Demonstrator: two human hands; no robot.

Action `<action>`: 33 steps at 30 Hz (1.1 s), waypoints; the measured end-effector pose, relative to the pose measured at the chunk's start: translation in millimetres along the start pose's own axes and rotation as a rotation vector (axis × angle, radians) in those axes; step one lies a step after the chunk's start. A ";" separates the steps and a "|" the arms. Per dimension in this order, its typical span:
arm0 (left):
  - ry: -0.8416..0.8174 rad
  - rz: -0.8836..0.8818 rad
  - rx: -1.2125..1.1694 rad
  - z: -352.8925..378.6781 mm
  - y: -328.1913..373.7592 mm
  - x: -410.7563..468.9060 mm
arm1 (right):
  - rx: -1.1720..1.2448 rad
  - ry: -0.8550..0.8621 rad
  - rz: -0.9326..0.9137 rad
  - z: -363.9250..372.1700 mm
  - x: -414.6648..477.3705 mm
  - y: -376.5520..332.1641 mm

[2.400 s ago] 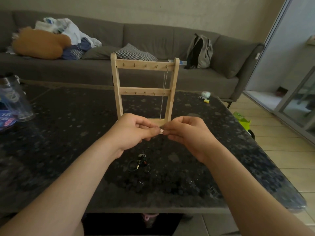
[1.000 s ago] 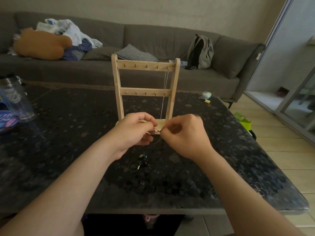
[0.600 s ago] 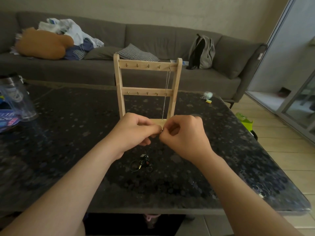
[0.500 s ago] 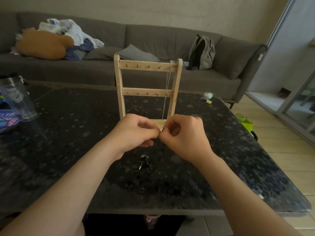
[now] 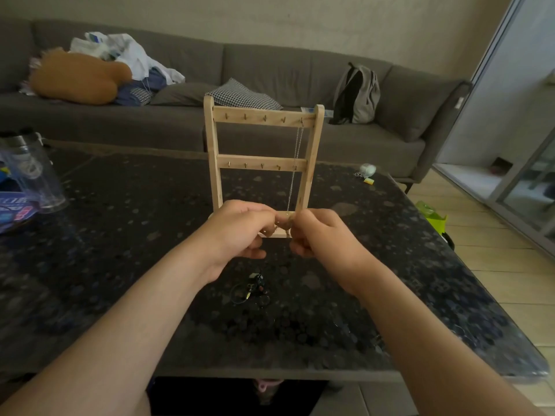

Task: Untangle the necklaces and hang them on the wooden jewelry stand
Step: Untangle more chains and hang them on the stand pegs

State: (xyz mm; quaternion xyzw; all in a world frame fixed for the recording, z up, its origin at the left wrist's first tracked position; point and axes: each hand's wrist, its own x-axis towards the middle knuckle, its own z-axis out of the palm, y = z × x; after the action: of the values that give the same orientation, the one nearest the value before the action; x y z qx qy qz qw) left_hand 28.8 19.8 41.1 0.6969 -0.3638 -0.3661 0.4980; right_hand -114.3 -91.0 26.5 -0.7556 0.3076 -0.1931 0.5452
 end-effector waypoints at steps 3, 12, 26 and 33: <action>-0.009 0.019 -0.044 -1.5 -1.1 1.1 | 0.176 -0.090 0.031 0.8 3.1 -0.1; -0.066 0.039 -0.080 -5.8 -3.9 1.1 | 0.130 -0.070 -0.062 3.0 1.4 0.4; 0.011 0.186 0.098 -5.5 -8.6 3.8 | 0.089 -0.062 -0.031 -4.3 0.0 0.5; -0.041 0.143 0.086 0.5 -8.1 6.1 | 0.165 -0.176 0.083 -5.0 0.3 -1.5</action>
State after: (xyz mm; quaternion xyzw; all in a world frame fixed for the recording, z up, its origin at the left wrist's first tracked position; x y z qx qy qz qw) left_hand 32.3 16.3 32.3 0.6824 -0.4382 -0.3279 0.4847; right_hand -116.9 -94.4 29.5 -0.7088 0.2726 -0.1277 0.6380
